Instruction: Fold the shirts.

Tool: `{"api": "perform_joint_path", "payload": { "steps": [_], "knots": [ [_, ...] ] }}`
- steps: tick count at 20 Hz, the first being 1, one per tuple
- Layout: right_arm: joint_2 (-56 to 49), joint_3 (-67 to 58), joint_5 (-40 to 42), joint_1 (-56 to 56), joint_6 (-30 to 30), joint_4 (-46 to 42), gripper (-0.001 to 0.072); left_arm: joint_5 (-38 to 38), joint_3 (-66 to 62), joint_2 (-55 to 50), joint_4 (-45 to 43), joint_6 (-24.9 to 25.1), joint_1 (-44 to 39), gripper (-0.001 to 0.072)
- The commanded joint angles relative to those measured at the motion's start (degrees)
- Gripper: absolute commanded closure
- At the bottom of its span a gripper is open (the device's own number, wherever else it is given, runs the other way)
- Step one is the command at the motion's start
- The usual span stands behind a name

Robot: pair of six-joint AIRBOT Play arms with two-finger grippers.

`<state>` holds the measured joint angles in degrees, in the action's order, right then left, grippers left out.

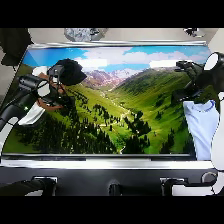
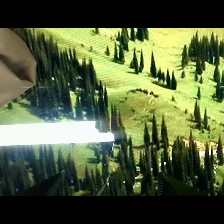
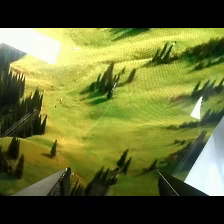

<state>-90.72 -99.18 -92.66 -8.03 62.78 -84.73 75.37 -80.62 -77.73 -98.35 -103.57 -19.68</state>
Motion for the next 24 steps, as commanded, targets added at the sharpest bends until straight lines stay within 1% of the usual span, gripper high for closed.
{"api": "perform_joint_path", "payload": {
  "steps": [1, 19, 24],
  "knots": [
    [0.0, 0.0, 0.0, 0.1, 0.0, 0.0, 0.0076, 0.0, 0.0, 0.0, 0.0, 0.0, 0.0, -0.0013],
    [0.0, 0.0, 0.0, 0.1, 0.0, 0.0, 0.0076, 0.0, 0.0, 0.0, 0.0, 0.0, 0.0, -0.0013],
    [0.0, 0.0, 0.2, 0.1, 0.0, 0.0, 0.0076, -3.5, 0.0, -0.1, 0.0, 0.0, 0.0, -0.0013]
  ]
}}
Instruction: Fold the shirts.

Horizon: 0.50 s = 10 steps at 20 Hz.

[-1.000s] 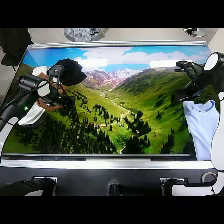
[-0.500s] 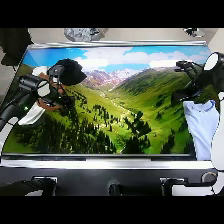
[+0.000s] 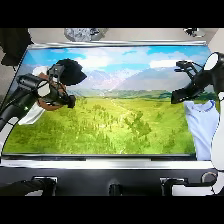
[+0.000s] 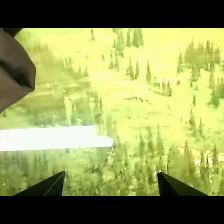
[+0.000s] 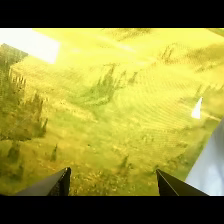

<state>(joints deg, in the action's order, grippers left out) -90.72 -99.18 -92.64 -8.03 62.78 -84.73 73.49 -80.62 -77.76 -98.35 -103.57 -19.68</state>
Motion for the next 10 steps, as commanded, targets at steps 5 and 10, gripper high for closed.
{"api": "perform_joint_path", "payload": {
  "steps": [5, 10],
  "knots": [
    [0.0, 0.0, 3.9, 0.1, 0.0, 0.0, 0.0076, -10.6, 0.0, -2.2, 0.0, 0.0, 0.1, -0.0013],
    [0.0, 0.0, 9.5, 0.1, 0.0, 0.0, 0.0076, -20.2, -0.3, -4.8, 0.1, 2.2, 1.3, -0.0013]
  ]
}}
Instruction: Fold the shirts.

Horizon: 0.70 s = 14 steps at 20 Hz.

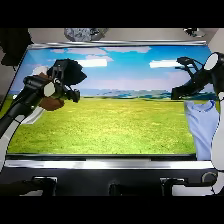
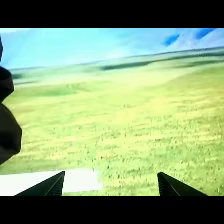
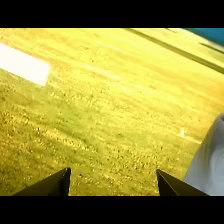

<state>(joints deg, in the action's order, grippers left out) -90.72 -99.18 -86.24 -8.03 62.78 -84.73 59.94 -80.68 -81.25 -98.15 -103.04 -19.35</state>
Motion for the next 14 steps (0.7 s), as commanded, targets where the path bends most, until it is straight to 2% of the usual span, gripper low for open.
{"api": "perform_joint_path", "payload": {
  "steps": [1, 5, 8, 10, 12, 14],
  "knots": [
    [0.0, 0.0, 3.7, 0.1, 0.0, 0.0, 0.0076, -6.9, -2.2, -2.9, -0.1, 1.6, 2.8, -0.0013],
    [0.0, 0.0, 5.5, 0.1, 0.0, 0.6, 0.0075, 1.8, -22.9, -17.7, 3.3, 1.5, 13.8, -0.0013],
    [-0.1, 0.0, 6.5, 0.1, 0.0, 1.6, 0.0075, 4.8, -40.5, -30.6, 9.6, -1.7, 20.6, -0.0013],
    [-0.1, 0.0, 6.9, 0.1, 0.0, 2.6, 0.0074, 0.5, -41.4, -34.0, 12.8, -4.6, 23.0, -0.0013],
    [-0.1, 0.0, 6.9, 0.1, 0.0, 4.2, 0.0074, -6.8, -37.0, -34.6, 15.0, -7.0, 24.0, -0.0013],
    [-0.1, 0.0, 6.9, 0.1, 0.0, 6.1, 0.0075, -13.6, -34.1, -35.4, 18.6, -7.1, 24.1, -0.0013]
  ]
}}
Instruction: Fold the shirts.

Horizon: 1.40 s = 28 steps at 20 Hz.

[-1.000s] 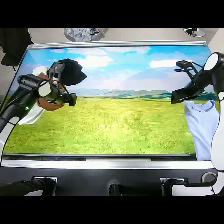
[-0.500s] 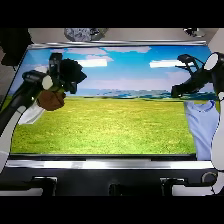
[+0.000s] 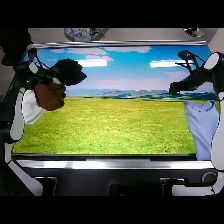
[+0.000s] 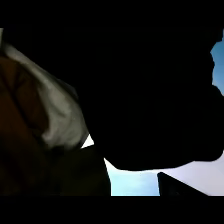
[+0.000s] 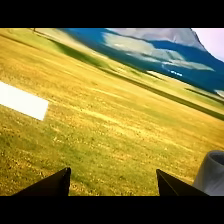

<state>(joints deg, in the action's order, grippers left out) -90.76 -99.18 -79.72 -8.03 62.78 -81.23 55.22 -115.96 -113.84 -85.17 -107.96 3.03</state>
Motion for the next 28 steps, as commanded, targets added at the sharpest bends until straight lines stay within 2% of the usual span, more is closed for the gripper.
{"api": "perform_joint_path", "payload": {
  "steps": [1, 11, 14, 15, 16, 18, 21, 22, 23, 24, 25, 27, 28],
  "knots": [
    [0.0, 0.0, 0.4, 0.1, 0.0, 3.3, 0.0075, -10.6, 1.2, -3.8, 6.8, -2.2, 1.5, -0.0013],
    [0.0, 0.0, 0.3, 0.1, 0.0, 7.3, 0.0076, -19.6, 1.2, -11.1, 23.1, -2.3, 1.2, -0.0013],
    [0.0, 0.0, 0.2, 0.1, 0.0, 8.9, 0.0076, -21.1, 1.2, -11.8, 24.0, -7.5, 1.6, -0.0013],
    [0.0, 0.0, 0.1, 0.1, 0.0, 9.3, 0.0077, -20.9, 1.2, -11.8, 24.2, -10.1, 1.8, 0.0039],
    [0.0, 0.0, -0.1, 0.1, 0.0, 9.9, 0.0077, -21.3, 1.2, -11.8, 24.2, -11.4, 1.9, 0.0150],
    [0.0, 0.0, -0.4, 0.1, 0.0, 10.6, 0.0077, -22.1, 1.2, -11.9, 24.2, -11.7, 1.9, 0.0258],
    [0.0, 0.0, -1.0, 0.1, 0.0, 10.6, 0.0077, -21.5, 1.2, -11.9, 24.7, -11.6, 1.9, 0.0639],
    [0.0, 0.0, -1.1, 0.1, 0.0, 10.6, 0.0077, -21.0, 1.2, -11.9, 26.0, -11.6, 1.9, 0.0679],
    [0.0, 0.0, -1.1, 0.1, 0.0, 10.6, 0.0077, -20.5, 1.2, -11.7, 27.9, -11.5, 2.0, 0.0680],
    [0.0, 0.0, -1.1, 0.1, 0.0, 10.6, 0.0080, -20.5, 1.0, -11.2, 30.0, -9.0, 2.0, 0.0681],
    [0.0, 0.0, -1.2, 0.1, 0.0, 10.7, 0.0120, -20.6, 0.7, -10.1, 32.5, -3.9, 1.9, 0.0683],
    [0.3, -0.1, -1.1, 0.1, -1.4, 11.9, 0.0318, -20.7, 0.2, -4.9, 37.3, 10.0, 1.6, 0.0683],
    [0.7, -0.2, -0.9, 0.1, -2.6, 12.3, 0.0349, -20.5, 0.2, -1.3, 39.1, 16.3, 1.2, 0.0683]
  ]
}}
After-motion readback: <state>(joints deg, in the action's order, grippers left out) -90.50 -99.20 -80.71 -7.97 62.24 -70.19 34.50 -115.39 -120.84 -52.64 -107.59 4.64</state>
